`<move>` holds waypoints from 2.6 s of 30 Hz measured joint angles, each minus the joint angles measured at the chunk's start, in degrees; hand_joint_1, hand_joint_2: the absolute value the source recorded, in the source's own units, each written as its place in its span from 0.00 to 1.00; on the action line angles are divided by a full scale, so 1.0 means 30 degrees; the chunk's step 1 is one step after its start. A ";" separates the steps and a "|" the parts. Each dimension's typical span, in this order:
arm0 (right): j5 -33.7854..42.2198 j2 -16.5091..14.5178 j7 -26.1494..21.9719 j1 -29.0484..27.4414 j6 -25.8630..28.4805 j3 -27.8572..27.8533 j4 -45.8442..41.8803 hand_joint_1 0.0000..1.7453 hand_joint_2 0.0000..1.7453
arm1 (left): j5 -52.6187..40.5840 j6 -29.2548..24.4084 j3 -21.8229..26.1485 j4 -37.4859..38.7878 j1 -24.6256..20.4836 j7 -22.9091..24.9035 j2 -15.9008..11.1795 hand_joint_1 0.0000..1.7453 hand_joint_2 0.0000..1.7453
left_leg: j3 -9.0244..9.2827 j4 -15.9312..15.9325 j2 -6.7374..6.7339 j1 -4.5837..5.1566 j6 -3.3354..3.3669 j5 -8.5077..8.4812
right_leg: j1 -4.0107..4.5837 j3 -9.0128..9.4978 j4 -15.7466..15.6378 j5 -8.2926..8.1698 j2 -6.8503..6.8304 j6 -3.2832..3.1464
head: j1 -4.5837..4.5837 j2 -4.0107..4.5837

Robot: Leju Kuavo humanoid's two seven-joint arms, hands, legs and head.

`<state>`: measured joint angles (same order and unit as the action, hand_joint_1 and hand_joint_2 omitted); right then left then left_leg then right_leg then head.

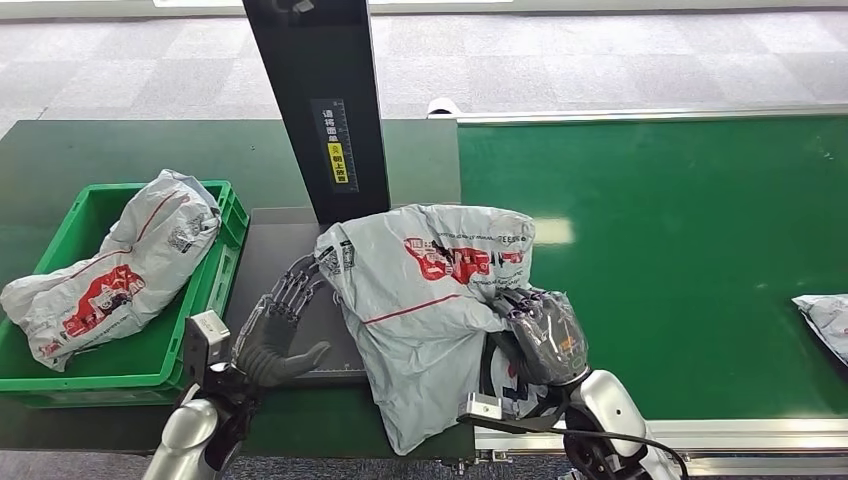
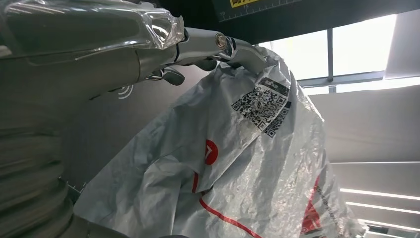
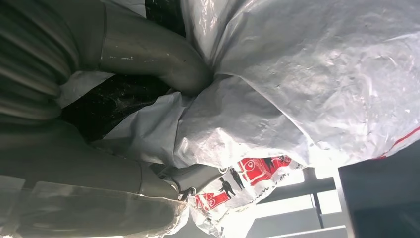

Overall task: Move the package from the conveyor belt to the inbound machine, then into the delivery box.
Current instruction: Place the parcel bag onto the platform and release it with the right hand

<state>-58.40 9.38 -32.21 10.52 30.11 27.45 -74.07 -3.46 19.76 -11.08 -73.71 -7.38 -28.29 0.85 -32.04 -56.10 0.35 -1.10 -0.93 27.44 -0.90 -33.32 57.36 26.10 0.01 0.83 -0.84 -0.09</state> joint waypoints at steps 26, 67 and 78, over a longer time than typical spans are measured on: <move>-0.3418 -0.0151 0.3595 0.0402 0.3133 -0.1089 0.1873 1.00 1.00 | -0.0067 0.0037 -0.0137 0.0040 0.0031 0.0288 0.0095 0.00 1.00 | -0.0003 -0.0001 0.0000 0.0001 0.0001 0.0000 | -0.0001 0.0005 0.0000 -0.0001 0.0000 0.0000 | 0.0002 0.0000; 0.4769 -0.8422 0.2385 1.3211 -1.3004 -0.0131 1.6929 0.16 1.00 | 0.0310 0.1237 -0.2337 0.4118 -0.4307 -0.0203 0.1266 0.00 1.00 | 0.0000 -0.0007 -0.0022 -0.0003 0.0002 -0.0033 | 0.0005 -0.0026 0.0023 -0.0039 0.0028 -0.0008 | 0.0000 0.0000; 0.6207 -0.8092 0.3638 1.2485 -1.2751 -0.0013 1.7091 0.00 1.00 | 0.0384 0.0792 -0.2248 0.3797 -0.3854 0.0087 0.1042 0.00 1.00 | -0.0010 -0.0011 -0.0015 0.0002 0.0002 -0.0032 | 0.0000 -0.0024 0.0021 -0.0037 0.0025 -0.0008 | 0.0000 0.0000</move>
<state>-39.77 -14.89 -21.30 47.97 -8.14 27.41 -22.80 -2.31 22.13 -17.82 -62.32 -18.95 -28.03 3.98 -32.07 -56.13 0.30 -1.10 -0.92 27.34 -0.90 -33.39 57.42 25.99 0.09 0.81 -0.84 -0.09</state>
